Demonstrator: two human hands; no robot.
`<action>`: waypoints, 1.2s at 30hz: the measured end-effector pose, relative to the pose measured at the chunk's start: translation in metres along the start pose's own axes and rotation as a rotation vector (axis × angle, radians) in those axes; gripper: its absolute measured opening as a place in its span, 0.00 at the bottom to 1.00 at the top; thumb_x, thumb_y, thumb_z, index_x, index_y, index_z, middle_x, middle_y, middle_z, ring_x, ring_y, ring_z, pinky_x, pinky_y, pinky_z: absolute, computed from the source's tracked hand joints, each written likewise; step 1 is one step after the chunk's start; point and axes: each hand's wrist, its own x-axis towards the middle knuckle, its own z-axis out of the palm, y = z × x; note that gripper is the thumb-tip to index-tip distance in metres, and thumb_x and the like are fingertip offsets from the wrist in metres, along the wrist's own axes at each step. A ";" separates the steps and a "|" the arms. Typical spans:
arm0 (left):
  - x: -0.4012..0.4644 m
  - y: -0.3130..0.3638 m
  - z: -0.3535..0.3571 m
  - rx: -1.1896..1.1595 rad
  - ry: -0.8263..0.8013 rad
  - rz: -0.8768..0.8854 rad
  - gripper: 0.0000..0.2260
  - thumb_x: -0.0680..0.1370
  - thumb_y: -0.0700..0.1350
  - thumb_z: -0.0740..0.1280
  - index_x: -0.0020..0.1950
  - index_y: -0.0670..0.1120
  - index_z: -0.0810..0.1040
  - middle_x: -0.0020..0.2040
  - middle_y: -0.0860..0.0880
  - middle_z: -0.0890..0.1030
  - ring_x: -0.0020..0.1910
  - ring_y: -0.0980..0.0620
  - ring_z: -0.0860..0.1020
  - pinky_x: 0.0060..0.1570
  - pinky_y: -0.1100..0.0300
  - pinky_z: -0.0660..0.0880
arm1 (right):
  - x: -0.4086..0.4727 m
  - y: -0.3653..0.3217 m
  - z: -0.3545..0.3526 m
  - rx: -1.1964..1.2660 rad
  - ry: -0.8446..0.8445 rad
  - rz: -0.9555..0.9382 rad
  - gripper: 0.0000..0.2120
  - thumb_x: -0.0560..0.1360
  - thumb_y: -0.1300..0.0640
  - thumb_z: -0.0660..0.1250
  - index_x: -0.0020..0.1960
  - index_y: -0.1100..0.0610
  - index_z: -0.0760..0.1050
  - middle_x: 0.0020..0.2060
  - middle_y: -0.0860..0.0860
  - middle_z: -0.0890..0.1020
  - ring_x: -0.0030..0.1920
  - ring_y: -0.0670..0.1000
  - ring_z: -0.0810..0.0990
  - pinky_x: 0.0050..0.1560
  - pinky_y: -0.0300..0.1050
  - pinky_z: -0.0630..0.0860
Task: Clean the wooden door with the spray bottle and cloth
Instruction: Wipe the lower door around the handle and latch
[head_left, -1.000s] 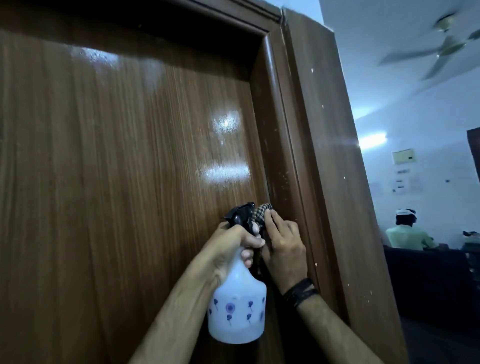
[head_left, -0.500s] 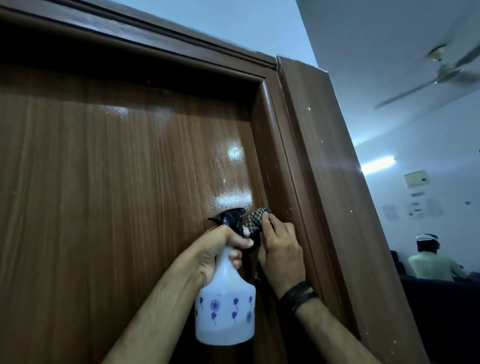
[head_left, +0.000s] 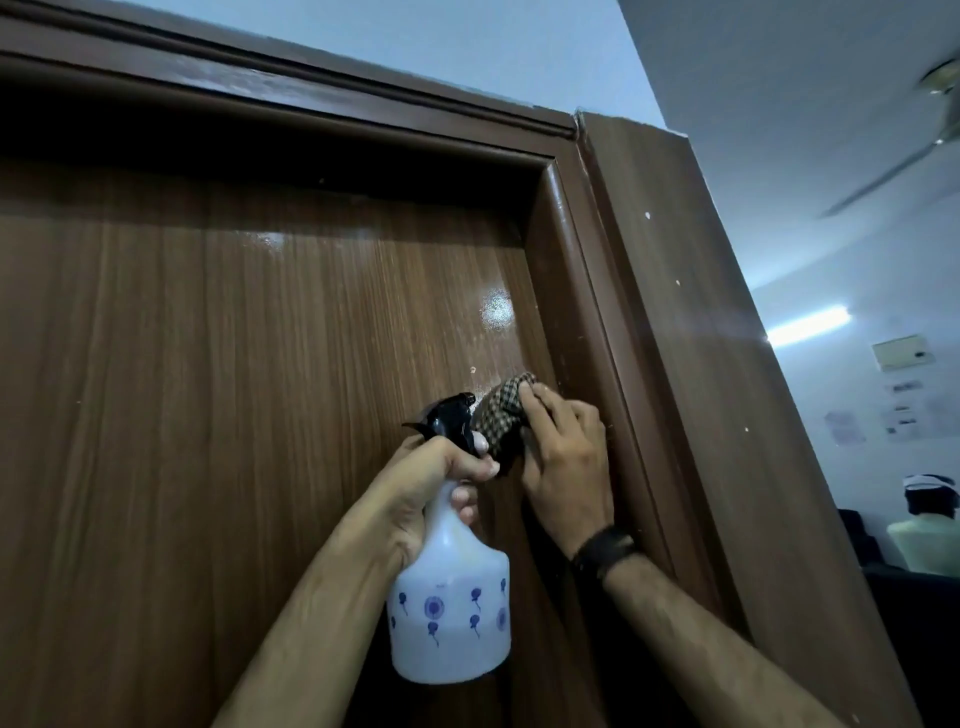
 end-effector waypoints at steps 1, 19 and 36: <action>-0.004 -0.003 -0.002 0.004 0.018 0.008 0.11 0.74 0.29 0.65 0.44 0.45 0.76 0.38 0.46 0.75 0.21 0.56 0.64 0.23 0.63 0.65 | -0.013 -0.002 0.004 0.033 -0.005 -0.013 0.28 0.75 0.67 0.68 0.74 0.58 0.71 0.69 0.53 0.75 0.61 0.55 0.71 0.63 0.52 0.71; -0.038 0.075 -0.021 0.065 0.232 0.136 0.11 0.76 0.30 0.64 0.41 0.45 0.75 0.28 0.50 0.73 0.20 0.57 0.65 0.21 0.65 0.66 | 0.062 -0.073 0.041 0.364 -0.053 -0.288 0.26 0.80 0.56 0.60 0.78 0.52 0.65 0.75 0.51 0.69 0.75 0.53 0.66 0.76 0.56 0.61; -0.122 -0.023 -0.042 0.196 0.427 0.031 0.11 0.72 0.31 0.68 0.49 0.45 0.74 0.40 0.47 0.76 0.23 0.57 0.66 0.24 0.63 0.68 | -0.026 -0.100 0.026 0.514 0.038 -0.180 0.22 0.76 0.63 0.69 0.70 0.57 0.76 0.67 0.56 0.78 0.65 0.58 0.75 0.65 0.57 0.70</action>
